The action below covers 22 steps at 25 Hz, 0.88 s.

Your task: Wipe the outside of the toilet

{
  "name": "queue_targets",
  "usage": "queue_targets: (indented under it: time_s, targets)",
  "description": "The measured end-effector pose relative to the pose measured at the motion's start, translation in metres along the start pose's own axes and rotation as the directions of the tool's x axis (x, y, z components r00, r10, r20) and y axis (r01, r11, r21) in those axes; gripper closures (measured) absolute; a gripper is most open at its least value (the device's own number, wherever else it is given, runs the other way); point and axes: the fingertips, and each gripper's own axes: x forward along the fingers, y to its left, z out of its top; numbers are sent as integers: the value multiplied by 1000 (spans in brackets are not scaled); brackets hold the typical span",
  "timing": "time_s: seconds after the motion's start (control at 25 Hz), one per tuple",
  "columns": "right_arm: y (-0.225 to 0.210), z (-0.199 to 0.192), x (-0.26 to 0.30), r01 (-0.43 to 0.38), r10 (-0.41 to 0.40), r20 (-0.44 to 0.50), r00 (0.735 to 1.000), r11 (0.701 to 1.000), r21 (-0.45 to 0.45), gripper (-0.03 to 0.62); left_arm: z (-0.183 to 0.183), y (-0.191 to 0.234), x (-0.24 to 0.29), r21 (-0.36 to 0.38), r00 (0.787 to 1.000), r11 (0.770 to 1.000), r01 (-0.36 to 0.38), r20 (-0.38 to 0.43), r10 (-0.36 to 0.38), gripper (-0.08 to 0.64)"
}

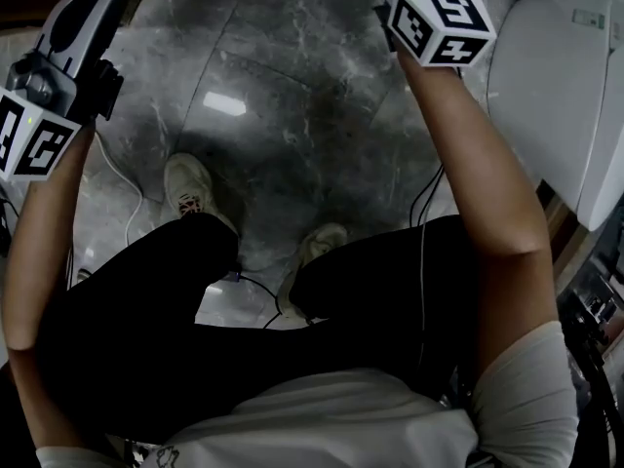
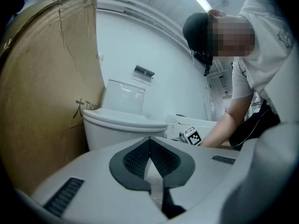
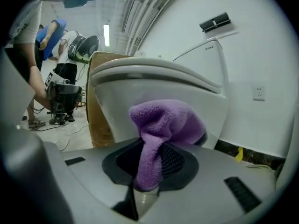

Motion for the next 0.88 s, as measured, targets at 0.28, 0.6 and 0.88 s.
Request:
queue_targets:
  time_s: [0.28,0.6,0.88]
  targets:
    - [113,-16,27,-202,203,-17,979,979,16,511,-8,0,-2,-16,1000,1000,-14,-6,14,554]
    - [182,-7,96,-219,220,8,975,969,112,511,-7,9,-18,-11,999,999,-33,1,33,554]
    - [178,-6,85,-239,239,6,971,968,72,511,-10,8,-17,-16,999,999,-38,3,38,554]
